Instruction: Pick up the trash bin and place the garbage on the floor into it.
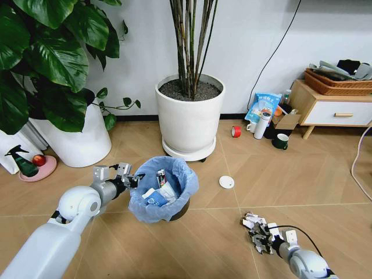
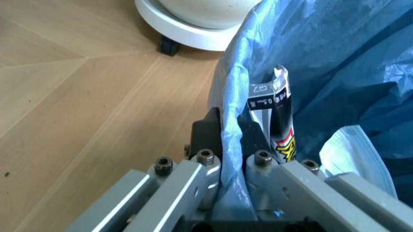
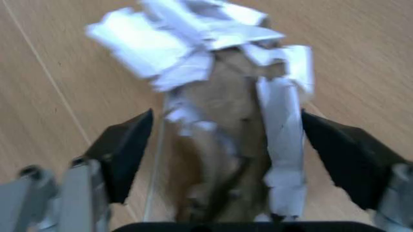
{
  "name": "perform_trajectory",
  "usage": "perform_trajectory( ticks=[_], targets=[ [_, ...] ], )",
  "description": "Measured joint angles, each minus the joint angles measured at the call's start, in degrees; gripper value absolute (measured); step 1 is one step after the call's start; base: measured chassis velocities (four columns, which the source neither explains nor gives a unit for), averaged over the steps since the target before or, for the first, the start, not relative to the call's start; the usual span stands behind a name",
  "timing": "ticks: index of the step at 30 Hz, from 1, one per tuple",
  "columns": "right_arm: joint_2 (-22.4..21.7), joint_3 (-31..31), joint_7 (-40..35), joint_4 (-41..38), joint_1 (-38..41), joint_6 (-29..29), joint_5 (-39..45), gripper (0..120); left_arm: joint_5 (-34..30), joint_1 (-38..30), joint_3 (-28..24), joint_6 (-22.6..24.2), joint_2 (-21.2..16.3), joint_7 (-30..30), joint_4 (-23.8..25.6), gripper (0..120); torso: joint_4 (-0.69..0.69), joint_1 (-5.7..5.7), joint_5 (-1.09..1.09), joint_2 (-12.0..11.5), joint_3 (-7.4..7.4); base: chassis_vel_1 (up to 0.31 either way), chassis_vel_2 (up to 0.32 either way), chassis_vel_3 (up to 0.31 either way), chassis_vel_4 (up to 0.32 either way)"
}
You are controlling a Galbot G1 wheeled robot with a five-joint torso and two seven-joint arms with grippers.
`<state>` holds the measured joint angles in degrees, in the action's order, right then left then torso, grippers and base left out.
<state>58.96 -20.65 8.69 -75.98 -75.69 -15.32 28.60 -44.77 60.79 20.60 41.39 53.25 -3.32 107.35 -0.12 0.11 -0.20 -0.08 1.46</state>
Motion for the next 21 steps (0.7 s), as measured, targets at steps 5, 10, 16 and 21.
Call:
perform_trajectory(
  ticks=[5,10,16,21],
  targets=[
    [1.27,0.22,-0.36,1.56,1.3,0.73,-0.22,60,0.0,0.11,0.03,0.03,-0.09,0.04,0.15,0,0.0,0.0,0.02,0.0,0.0,0.0,0.0,0.0,0.0],
    [1.59,0.19,-0.53,1.73,1.47,0.98,-0.28,48,0.0,0.11,0.02,0.05,-0.12,0.09,0.22,0,0.0,0.0,0.02,0.0,0.0,0.0,0.0,0.0,0.0],
    [2.29,-0.27,-0.89,2.2,1.7,1.74,-0.52,22,0.0,0.25,-0.14,0.09,-0.06,0.12,0.44,0,-0.01,0.0,0.02,0.0,0.0,0.0,0.0,0.0,0.0],
    [2.69,-2.29,-0.85,0.96,1.68,2.33,-0.96,4,0.0,0.59,0.04,0.09,-0.23,0.11,0.8,0,-0.01,0.0,0.04,0.0,0.0,0.0,0.0,0.0,0.0]
  ],
)
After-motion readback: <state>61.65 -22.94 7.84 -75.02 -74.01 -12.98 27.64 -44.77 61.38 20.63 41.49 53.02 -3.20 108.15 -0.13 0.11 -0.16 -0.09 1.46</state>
